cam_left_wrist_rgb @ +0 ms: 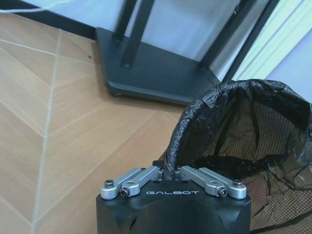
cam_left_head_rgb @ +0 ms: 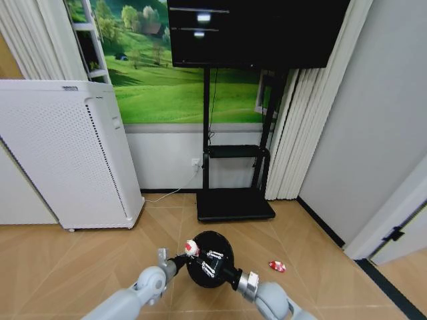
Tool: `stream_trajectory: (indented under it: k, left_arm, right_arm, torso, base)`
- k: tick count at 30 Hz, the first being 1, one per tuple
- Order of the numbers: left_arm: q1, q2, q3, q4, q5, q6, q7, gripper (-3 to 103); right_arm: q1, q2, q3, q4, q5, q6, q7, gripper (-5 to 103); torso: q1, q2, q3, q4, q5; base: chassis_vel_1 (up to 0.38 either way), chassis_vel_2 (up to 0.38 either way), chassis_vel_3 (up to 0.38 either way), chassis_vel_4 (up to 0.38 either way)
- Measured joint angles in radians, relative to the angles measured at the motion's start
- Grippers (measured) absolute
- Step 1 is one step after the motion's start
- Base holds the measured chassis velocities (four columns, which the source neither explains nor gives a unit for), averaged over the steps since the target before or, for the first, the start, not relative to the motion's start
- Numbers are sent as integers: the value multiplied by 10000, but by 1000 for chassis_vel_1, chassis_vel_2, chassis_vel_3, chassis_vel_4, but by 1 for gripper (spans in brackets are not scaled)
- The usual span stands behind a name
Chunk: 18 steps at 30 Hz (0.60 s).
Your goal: Pick up the trash bin and place the garbage on the floor into it.
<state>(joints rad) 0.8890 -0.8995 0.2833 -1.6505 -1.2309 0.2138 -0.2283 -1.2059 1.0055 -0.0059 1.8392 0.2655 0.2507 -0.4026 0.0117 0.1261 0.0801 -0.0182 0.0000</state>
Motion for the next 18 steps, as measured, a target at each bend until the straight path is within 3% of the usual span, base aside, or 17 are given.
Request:
stream_trajectory:
  k: [1,4,8,12,13,16,18]
  left_arm:
    - [267,176,-237,-186,62,12,67,2]
    - [581,339,-551,-354,99,21,116,2]
    - [1321,450,-1538,-539,191,36,205,2]
    - [1498,440,-1834,-548,194,37,208,2]
    - [1498,440,-1834,-548,194,37,208,2]
    - [1930,366,-2563,-674,178,37,0,2]
    - [2068,358,-2766,-731,167,36,-67,2]
  right_arm:
    - [47,32,78,-107,78,-65,36,27]
    - [148,41,138,-186,221,-104,99,32]
    - [225,-18,100,-249,291,-105,114,49]
    - [169,10,14,-245,287,-6,215,65]
    - [169,10,14,-245,287,-6,215,65]
    - [123,4,65,-31,656,-171,1150,83]
    - [124,-6,106,-5,773,-222,1278,83]
  torso:
    - [0,0,0,2,0]
    - [0,0,-1,4,2]
    - [0,0,0,2,-2]
    - [0,0,0,1,-2]
    - [0,0,0,1,-2]
    - [0,0,0,-2,-2]
    - [0,0,-1,-2,-2]
  base:
    - [0,0,0,0]
    - [0,0,0,0]
    - [0,0,0,0]
    - [0,0,0,0]
    - [0,0,0,0]
    - [0,0,0,0]
    - [0,0,0,0]
